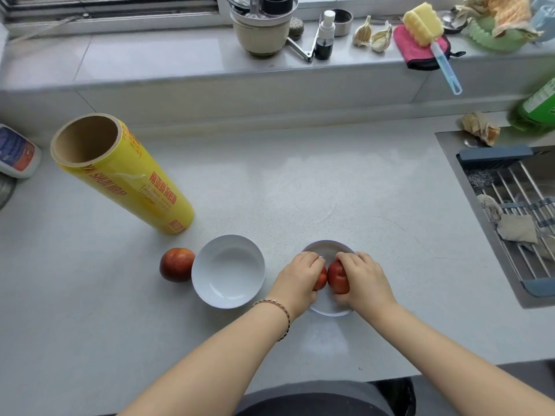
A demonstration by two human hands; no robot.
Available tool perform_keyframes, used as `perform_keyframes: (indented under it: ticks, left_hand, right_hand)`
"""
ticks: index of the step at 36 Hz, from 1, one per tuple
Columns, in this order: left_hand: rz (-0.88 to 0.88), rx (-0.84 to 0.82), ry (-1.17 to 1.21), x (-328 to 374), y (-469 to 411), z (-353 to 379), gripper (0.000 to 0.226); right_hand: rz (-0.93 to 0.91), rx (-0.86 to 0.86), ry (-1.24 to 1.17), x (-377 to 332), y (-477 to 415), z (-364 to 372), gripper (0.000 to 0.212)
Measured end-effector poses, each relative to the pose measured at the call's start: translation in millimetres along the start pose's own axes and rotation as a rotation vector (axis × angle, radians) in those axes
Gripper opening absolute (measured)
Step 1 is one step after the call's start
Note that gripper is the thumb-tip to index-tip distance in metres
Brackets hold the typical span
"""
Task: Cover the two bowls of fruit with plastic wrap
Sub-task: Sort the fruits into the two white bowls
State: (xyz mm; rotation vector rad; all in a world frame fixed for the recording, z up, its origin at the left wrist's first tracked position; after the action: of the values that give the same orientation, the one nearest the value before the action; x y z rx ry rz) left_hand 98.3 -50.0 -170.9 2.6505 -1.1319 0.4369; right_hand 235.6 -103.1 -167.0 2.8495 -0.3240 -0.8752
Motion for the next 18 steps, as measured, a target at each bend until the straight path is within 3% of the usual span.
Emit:
perform_keyframes:
  ticks: [5, 12, 15, 18]
  left_hand:
    - [0.004, -0.132, 0.001, -1.4, 2.5, -15.5, 0.048]
    - [-0.049, 0.229, 0.050, -46.0, 66.5, -45.5, 0.033]
    - [-0.208, 0.311, 0.058, -78.0, 93.7, -55.4, 0.035]
    - [-0.453, 0.317, 0.070, -109.9, 112.4, -65.3, 0.043]
  right_hand:
    - [0.073, -0.160, 0.123, -2.1, -1.8, -0.1, 0.059]
    - [0.140, -0.204, 0.151, -1.5, -1.0, -18.3, 0.064]
    - [0.185, -0.264, 0.275, -19.4, -5.4, -26.5, 0.078]
    - [0.072, -0.213, 0.266, -61.7, -13.4, -29.2, 0.070]
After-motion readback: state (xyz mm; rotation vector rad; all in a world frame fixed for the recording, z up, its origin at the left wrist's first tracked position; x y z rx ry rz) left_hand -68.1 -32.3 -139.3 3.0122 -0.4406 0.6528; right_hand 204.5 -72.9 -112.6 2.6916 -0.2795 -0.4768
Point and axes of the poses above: each hand's wrist, its own y-axis away from the middle knuckle, its own z-axis out of the palm, x = y × z, the point moved 2 cm from there along -y, towards the middle knuckle, and after that the axes turned 14 degrees about -y, right-handed, at the moved point
